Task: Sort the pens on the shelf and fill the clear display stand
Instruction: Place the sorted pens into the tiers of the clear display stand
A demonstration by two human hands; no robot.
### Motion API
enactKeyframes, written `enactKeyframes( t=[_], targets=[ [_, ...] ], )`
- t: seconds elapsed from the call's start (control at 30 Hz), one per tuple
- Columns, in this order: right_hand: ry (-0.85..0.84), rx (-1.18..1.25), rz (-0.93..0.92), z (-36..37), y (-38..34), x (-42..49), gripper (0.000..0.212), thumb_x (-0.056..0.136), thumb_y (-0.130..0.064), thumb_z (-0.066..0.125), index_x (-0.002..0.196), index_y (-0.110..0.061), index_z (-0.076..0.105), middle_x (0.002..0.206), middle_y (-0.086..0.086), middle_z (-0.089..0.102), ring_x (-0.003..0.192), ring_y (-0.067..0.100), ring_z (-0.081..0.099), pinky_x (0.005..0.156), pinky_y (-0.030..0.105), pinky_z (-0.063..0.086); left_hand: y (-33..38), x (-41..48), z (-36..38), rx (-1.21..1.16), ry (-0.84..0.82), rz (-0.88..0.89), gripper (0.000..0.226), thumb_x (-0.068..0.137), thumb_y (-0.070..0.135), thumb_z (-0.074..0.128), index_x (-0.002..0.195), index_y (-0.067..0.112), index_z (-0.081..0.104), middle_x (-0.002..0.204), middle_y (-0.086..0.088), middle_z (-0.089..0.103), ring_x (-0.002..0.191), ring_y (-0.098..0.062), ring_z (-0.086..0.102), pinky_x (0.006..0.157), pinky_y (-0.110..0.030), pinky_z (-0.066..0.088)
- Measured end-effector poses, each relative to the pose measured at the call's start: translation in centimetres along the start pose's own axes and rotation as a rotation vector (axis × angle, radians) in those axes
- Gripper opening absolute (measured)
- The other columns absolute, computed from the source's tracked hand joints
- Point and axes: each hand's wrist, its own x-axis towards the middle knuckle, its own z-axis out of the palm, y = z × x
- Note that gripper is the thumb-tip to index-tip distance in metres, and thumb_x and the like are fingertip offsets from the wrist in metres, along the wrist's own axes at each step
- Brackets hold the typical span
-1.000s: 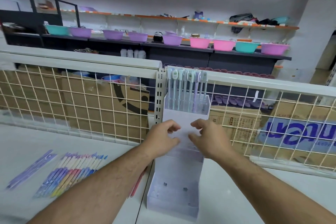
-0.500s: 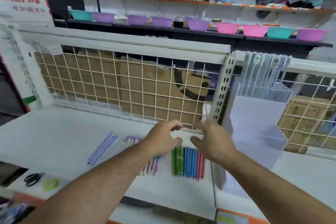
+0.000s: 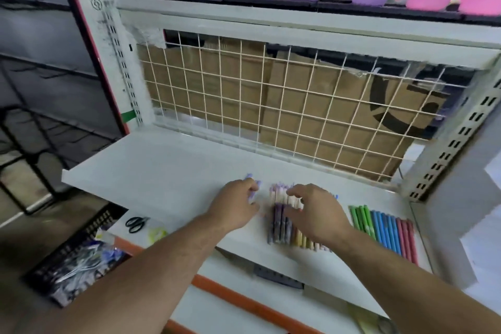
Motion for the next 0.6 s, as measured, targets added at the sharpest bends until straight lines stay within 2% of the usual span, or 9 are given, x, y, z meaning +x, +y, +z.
enactKeyframes(
  t=[0.03, 0.1, 0.2, 0.3, 0.43, 0.6],
  targets=[
    [-0.010, 0.012, 0.004, 0.3, -0.2, 0.4, 0.041, 0.090, -0.034, 0.063, 0.131, -0.031, 0.062, 0.131, -0.002, 0.061, 0.116, 0.019, 0.059, 0.091, 0.030, 0.049, -0.7, 0.2, -0.2, 0.054, 0.010, -0.028, 0.027, 0.079, 0.020, 0.073, 0.105, 0.019, 0.064, 0.124, -0.002, 0.067, 0.116, -0.014, 0.061, 0.085, -0.017, 0.047],
    [-0.029, 0.020, 0.012, 0.7, -0.5, 1.1, 0.041, 0.092, -0.034, 0.062, 0.132, -0.030, 0.061, 0.131, -0.003, 0.060, 0.115, 0.017, 0.058, 0.091, 0.030, 0.049, -1.7, 0.5, -0.3, 0.138, -0.007, -0.111, 0.044, 0.079, 0.034, 0.074, 0.117, 0.016, 0.059, 0.118, -0.002, 0.062, 0.111, -0.022, 0.059, 0.088, -0.031, 0.048],
    [-0.023, 0.031, 0.013, 1.1, -0.7, 2.2, 0.039, 0.091, -0.034, 0.064, 0.130, -0.030, 0.062, 0.128, -0.005, 0.062, 0.113, 0.015, 0.058, 0.089, 0.030, 0.049, -2.5, 1.2, -0.3, 0.148, -0.025, -0.191, 0.059, 0.079, 0.042, 0.076, 0.124, 0.011, 0.051, 0.118, -0.005, 0.056, 0.110, -0.025, 0.055, 0.090, -0.035, 0.047],
    [-0.015, 0.054, 0.014, 1.6, -0.8, 3.1, 0.034, 0.090, -0.032, 0.064, 0.125, -0.032, 0.064, 0.124, -0.007, 0.063, 0.108, 0.013, 0.059, 0.080, 0.027, 0.045, -2.5, 2.1, -0.2, 0.227, -0.036, -0.206, 0.053, 0.083, 0.037, 0.074, 0.120, 0.009, 0.049, 0.119, -0.009, 0.058, 0.111, -0.028, 0.056, 0.086, -0.033, 0.044],
    [-0.009, 0.067, 0.018, 2.2, -0.8, 3.7, 0.030, 0.090, -0.036, 0.067, 0.119, -0.031, 0.066, 0.120, -0.009, 0.065, 0.106, 0.012, 0.059, 0.078, 0.024, 0.041, -2.1, 3.2, 0.1, 0.322, -0.070, -0.273, 0.036, 0.091, 0.032, 0.067, 0.114, 0.009, 0.052, 0.116, -0.010, 0.064, 0.106, -0.029, 0.063, 0.071, -0.028, 0.042],
    [-0.019, 0.086, 0.056, 1.9, -0.2, 3.8, 0.034, 0.088, -0.035, 0.066, 0.122, -0.028, 0.067, 0.119, -0.011, 0.067, 0.102, 0.011, 0.061, 0.082, 0.027, 0.049, -2.0, 3.8, 0.9, 0.470, -0.098, -0.241, 0.027, 0.094, 0.022, 0.059, 0.118, 0.009, 0.058, 0.118, -0.009, 0.068, 0.109, -0.027, 0.066, 0.076, -0.026, 0.043]
  ],
)
